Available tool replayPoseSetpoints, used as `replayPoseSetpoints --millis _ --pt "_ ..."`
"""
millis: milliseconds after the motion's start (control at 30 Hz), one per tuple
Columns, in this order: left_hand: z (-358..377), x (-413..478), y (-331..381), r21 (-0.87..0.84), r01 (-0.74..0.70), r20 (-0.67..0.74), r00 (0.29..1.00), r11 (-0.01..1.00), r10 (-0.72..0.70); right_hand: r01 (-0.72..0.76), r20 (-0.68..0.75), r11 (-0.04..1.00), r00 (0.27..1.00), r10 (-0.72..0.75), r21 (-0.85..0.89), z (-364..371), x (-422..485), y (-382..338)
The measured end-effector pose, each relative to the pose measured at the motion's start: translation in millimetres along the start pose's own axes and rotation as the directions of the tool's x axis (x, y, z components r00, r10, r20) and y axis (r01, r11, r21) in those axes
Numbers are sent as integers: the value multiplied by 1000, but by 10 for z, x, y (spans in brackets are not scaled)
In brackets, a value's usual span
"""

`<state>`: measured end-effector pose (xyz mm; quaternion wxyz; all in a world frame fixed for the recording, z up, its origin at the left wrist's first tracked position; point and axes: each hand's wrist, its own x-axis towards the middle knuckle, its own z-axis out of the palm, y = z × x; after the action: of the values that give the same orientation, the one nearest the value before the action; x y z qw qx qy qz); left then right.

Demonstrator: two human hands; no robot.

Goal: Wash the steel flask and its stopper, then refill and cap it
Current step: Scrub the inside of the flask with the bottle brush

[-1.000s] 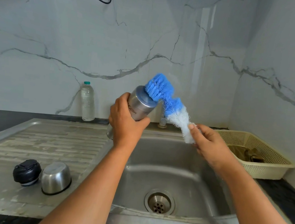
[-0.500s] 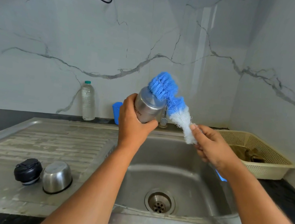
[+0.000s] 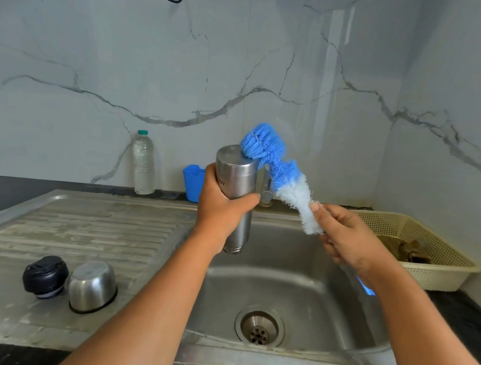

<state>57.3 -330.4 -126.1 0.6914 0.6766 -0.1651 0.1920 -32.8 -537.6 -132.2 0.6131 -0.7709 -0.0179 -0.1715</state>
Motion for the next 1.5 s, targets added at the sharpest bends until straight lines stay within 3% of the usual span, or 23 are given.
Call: replayPoseSetpoints --millis 100,233,400,500,667,767,967,1100,1167,1300,1400,1500 --pt "-42 35 -19 -14 22 -10 1000 1000 -22 -18 25 1000 1000 18 -17 -61 -16 -1" --pt "-5 0 -40 29 54 100 993 998 -56 1 -12 998 1000 -2 -70 26 43 61" --pt "-86 60 -67 35 59 43 997 998 -61 -14 25 998 1000 15 -55 -110 -9 23" --pt "-58 36 -93 66 84 99 991 994 -90 14 51 994 999 -8 -109 -2 0 35" --pt "-89 63 -160 95 122 123 983 988 -134 32 -130 964 989 -68 -262 -22 53 106" --pt "-115 98 -181 -17 202 70 977 979 -201 15 -232 954 969 -89 -300 -6 79 150" --pt "-151 163 -130 -355 330 113 944 874 -311 -61 -198 996 979 46 -72 226 103 201" --pt "-146 148 -82 -351 340 152 940 873 -305 -2 -145 994 989 17 109 342 69 212" --pt "-124 108 -54 -219 286 183 951 933 -249 59 -164 981 986 -29 185 359 53 169" --pt "9 -6 -55 105 24 298 953 994 -55 134 -231 939 971 -60 318 302 30 27" --pt "122 -59 -107 303 -200 364 928 932 81 140 -251 922 967 -48 360 236 5 -53" --pt "176 -93 -123 397 -343 426 890 851 161 115 -243 939 969 -35 323 201 -26 -72"
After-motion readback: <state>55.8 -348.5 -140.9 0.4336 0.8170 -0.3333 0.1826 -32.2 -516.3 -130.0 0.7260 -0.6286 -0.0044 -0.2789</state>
